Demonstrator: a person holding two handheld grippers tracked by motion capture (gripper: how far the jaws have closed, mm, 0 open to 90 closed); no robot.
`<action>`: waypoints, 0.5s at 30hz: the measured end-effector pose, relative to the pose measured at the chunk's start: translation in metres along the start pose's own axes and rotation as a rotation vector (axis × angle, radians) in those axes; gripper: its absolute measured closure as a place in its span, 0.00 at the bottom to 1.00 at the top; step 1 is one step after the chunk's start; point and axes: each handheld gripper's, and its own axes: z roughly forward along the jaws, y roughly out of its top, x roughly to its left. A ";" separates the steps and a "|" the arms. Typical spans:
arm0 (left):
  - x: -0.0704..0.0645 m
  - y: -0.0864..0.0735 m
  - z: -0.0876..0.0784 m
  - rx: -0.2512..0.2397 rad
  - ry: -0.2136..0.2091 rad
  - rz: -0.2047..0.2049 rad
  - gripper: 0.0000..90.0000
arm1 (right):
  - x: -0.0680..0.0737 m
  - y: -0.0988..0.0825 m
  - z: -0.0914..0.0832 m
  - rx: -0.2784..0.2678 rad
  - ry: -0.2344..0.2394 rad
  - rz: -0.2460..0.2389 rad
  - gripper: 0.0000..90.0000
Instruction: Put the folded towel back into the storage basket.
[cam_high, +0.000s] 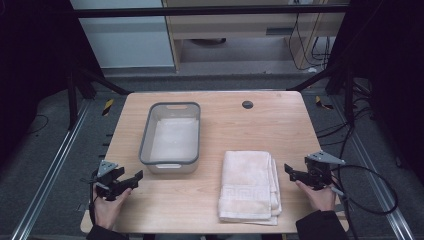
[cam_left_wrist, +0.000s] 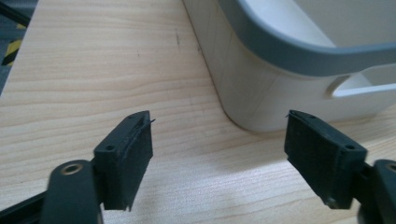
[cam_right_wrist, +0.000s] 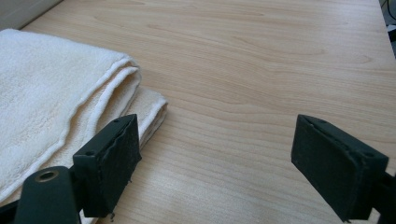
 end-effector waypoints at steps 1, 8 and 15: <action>0.000 0.000 0.000 0.000 0.000 0.000 0.27 | 0.000 0.000 0.000 0.000 0.000 0.000 0.18; -0.002 0.004 -0.004 -0.022 -0.016 -0.011 0.27 | 0.005 0.007 -0.004 -0.021 0.012 -0.020 0.20; -0.005 0.013 -0.011 -0.069 -0.023 -0.016 0.26 | 0.005 0.015 -0.007 -0.043 0.035 -0.002 0.22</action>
